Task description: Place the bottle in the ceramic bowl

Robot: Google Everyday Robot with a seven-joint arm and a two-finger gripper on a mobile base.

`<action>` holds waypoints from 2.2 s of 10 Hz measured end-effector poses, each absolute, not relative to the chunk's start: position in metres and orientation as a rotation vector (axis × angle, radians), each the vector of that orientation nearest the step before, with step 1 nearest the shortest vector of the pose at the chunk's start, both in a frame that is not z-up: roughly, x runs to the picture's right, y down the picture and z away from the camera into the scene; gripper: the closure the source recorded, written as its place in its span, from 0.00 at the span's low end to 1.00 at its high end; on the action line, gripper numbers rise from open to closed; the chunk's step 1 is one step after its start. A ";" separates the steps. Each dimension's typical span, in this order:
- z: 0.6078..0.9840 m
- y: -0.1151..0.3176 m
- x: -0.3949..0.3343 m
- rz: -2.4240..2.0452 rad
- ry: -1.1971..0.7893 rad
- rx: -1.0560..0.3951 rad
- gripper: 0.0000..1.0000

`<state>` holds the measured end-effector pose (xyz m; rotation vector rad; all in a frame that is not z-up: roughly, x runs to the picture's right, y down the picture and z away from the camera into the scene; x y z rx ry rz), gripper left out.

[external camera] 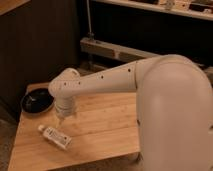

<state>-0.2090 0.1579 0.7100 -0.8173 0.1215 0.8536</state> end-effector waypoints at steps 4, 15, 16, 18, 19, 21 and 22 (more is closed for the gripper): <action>0.724 0.208 -0.225 0.760 0.163 -0.812 0.35; 0.754 0.255 -0.219 0.824 0.224 -0.813 0.35; 0.756 0.257 -0.220 0.825 0.227 -0.816 0.35; 0.760 0.260 -0.221 0.822 0.237 -0.819 0.35; 0.762 0.262 -0.222 0.817 0.245 -0.819 0.35; 0.765 0.264 -0.222 0.806 0.256 -0.824 0.42; 0.767 0.266 -0.223 0.800 0.261 -0.835 0.54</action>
